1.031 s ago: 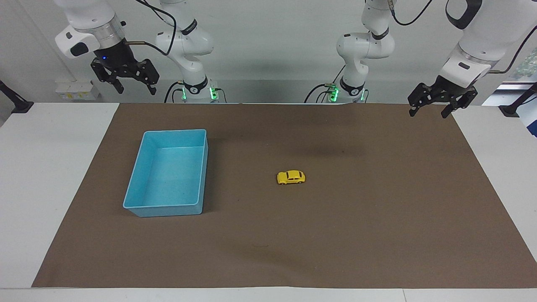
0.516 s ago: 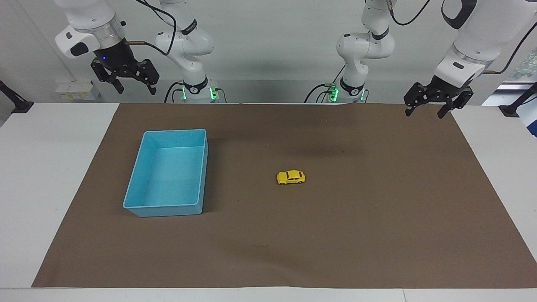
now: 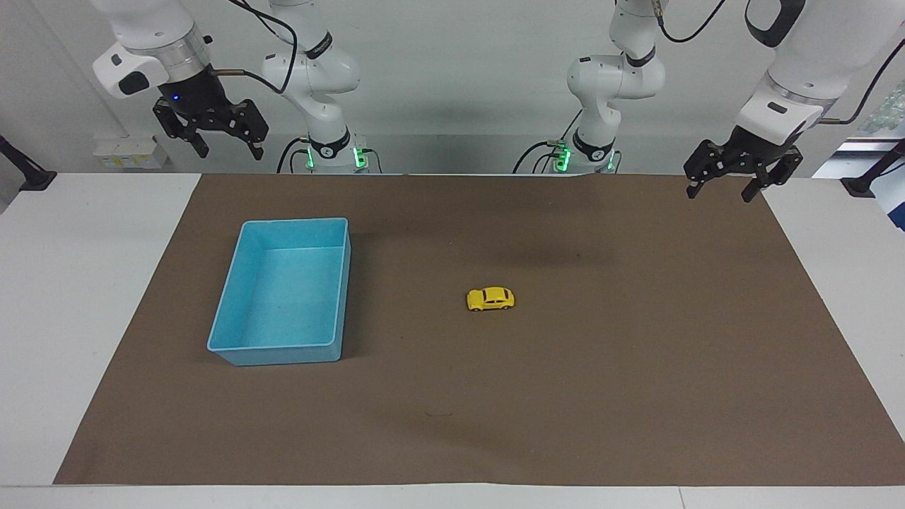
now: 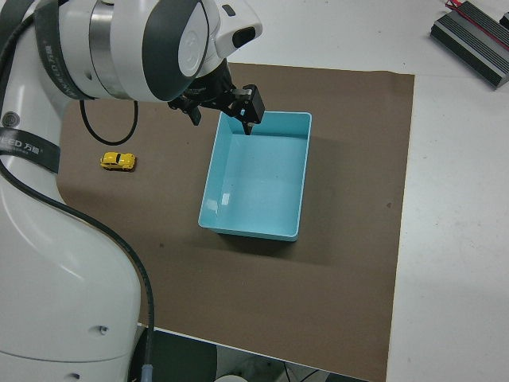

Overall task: Wind up and store yellow beetle car
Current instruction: 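Move the left gripper over to the yellow toy car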

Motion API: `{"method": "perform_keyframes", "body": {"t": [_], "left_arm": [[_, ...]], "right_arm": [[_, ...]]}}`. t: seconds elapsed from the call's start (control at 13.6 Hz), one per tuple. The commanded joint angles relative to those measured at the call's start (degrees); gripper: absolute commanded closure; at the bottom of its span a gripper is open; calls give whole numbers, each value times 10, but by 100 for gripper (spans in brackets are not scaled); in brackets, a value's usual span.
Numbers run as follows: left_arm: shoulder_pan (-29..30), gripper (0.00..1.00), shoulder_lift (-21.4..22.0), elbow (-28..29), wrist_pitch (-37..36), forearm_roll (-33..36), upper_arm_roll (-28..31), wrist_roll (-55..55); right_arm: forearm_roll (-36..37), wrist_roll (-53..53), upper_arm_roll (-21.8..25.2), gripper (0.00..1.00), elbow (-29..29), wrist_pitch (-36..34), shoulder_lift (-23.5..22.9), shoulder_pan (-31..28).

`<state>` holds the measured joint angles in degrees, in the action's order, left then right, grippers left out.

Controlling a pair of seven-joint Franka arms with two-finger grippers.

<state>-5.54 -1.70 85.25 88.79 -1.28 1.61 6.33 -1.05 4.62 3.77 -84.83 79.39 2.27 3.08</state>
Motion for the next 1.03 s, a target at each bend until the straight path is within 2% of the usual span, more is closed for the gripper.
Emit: {"method": "perform_keyframes", "body": {"t": [0.0,0.29,0.52,0.96], "left_arm": [[1,0,1,29,19,1,-1,85],[-3,0,-4,71,65,1,-5,234],[-30,0,-9,95,100,0,-6,399],[-122,0,-36,172,197,0,-6,480]], "right_arm": [[-4,-15,-4,0,-10,0,9,-8],[-4,-15,-4,0,-9,0,9,-9],[-4,-15,-4,0,-10,0,9,-8],[-4,-15,-4,0,-9,0,9,-9]]}}
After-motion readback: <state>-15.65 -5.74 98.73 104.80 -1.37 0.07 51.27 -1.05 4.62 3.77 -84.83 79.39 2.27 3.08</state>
